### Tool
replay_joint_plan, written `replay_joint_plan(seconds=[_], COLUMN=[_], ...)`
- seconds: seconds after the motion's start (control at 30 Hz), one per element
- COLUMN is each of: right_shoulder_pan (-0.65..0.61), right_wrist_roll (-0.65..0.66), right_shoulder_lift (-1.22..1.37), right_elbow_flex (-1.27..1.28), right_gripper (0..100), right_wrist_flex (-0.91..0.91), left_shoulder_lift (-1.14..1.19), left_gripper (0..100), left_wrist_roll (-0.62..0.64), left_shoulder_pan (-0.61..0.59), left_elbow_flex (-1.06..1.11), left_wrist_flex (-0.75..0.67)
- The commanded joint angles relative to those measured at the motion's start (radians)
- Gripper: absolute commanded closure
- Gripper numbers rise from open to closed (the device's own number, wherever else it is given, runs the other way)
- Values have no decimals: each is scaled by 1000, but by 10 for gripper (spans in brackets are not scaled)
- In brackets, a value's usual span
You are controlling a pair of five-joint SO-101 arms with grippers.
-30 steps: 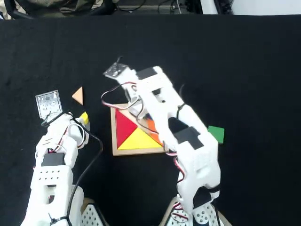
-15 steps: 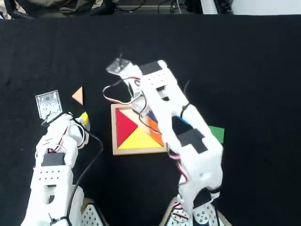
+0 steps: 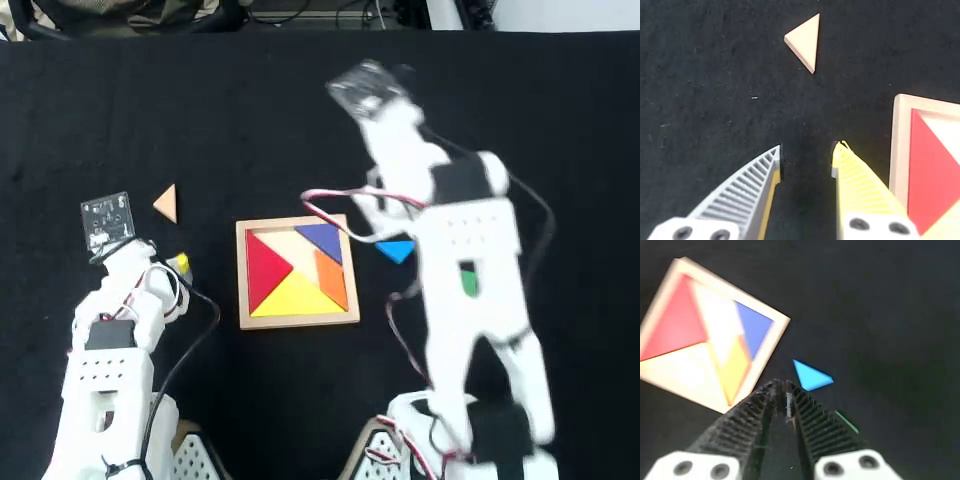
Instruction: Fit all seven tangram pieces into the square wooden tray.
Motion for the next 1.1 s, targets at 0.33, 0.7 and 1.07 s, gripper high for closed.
replay_joint_plan(seconds=[0.33,0.7,1.07], right_shoulder_pan=[121,186,184], right_wrist_roll=[-63,-150,-149], right_shoulder_lift=[-381,-211,-16], right_elbow_flex=[823,832,779], right_gripper=[987,987,987], right_wrist_flex=[-658,-813,-904], left_shoulder_lift=[351,1042,1628], left_gripper=[818,727,727], left_wrist_roll=[-120,-153,-173], left_shoulder_pan=[-47,-44,-94], left_elbow_flex=[-745,-1234,-1905], left_wrist_flex=[496,459,727])
